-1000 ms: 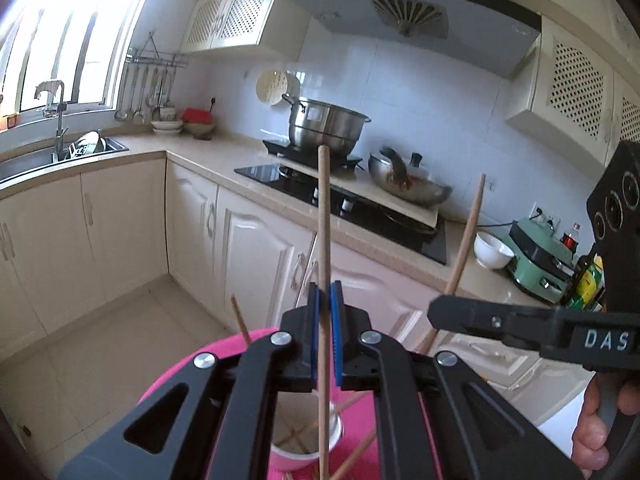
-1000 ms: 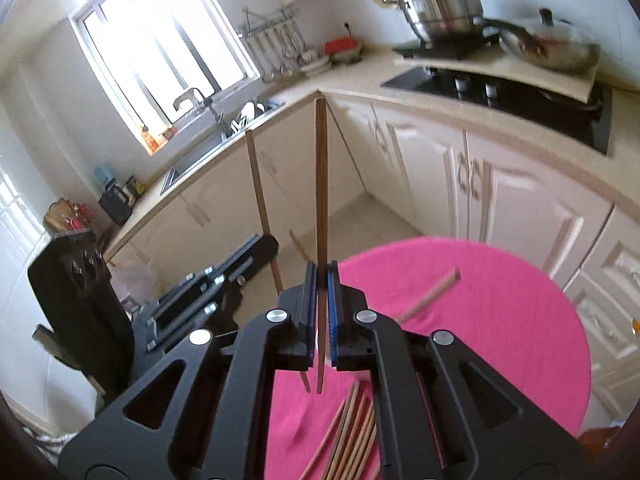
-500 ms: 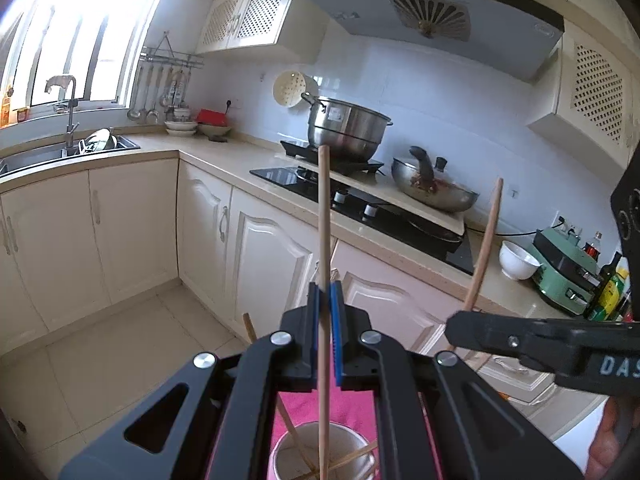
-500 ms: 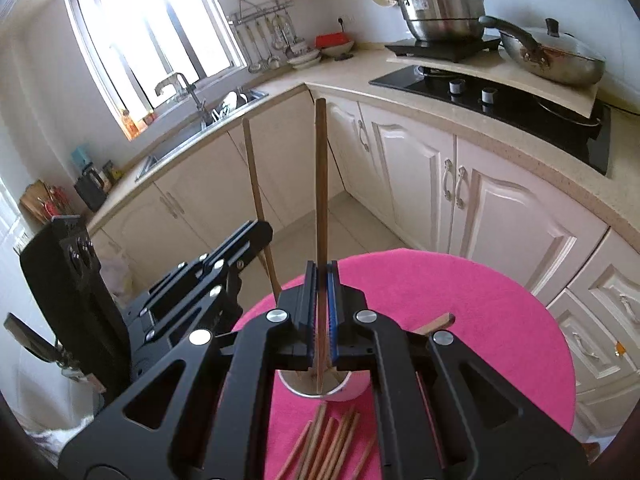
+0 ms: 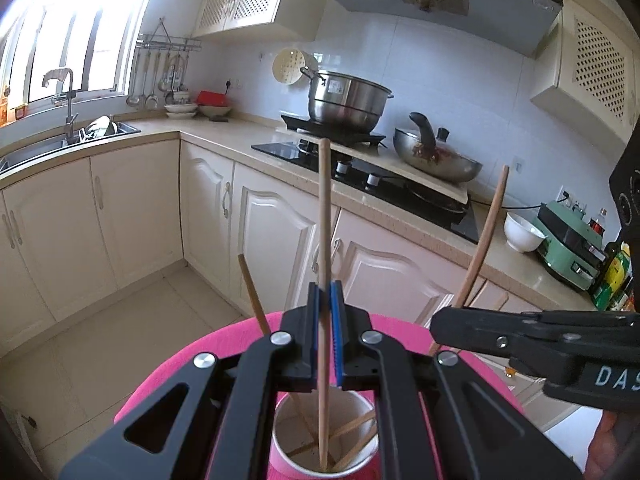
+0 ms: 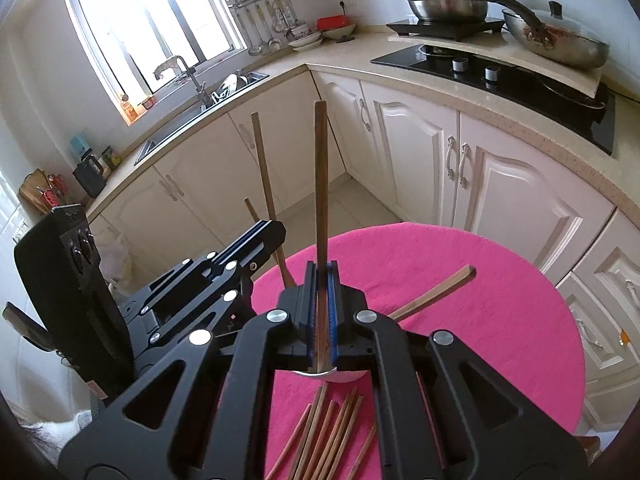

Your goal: Organize utensils

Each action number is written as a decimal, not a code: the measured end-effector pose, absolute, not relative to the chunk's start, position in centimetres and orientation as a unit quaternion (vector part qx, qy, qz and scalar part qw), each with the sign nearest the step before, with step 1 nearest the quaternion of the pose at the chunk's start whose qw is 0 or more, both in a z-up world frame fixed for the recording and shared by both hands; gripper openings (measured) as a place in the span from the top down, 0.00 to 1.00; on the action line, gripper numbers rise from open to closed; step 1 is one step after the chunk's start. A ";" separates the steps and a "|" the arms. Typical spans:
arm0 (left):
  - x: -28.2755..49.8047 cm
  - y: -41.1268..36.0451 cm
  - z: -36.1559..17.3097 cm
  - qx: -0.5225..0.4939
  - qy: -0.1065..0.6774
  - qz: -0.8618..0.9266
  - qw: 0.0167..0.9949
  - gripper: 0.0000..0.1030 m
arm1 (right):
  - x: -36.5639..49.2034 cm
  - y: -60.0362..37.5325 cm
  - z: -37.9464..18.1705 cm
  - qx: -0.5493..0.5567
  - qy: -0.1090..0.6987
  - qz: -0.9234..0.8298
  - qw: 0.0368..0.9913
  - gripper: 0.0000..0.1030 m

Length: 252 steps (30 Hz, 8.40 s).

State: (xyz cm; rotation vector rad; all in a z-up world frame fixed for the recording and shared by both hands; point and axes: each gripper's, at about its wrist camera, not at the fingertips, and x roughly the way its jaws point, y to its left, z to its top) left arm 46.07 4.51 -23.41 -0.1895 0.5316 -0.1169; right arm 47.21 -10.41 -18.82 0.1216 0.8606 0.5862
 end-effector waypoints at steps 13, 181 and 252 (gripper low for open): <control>43.3 6.2 -22.2 -0.100 0.283 -0.029 0.954 0.78 | 46.0 -9.5 -19.0 0.045 0.415 0.282 0.864 0.95; 47.3 4.8 -22.6 -0.103 0.262 -0.057 0.958 0.95 | 47.6 -10.0 -19.6 0.116 0.319 0.235 0.911 0.94; 35.3 3.9 -28.5 -0.129 0.474 -0.008 0.871 0.55 | 36.1 -14.0 -24.1 0.007 0.421 0.212 0.882 0.57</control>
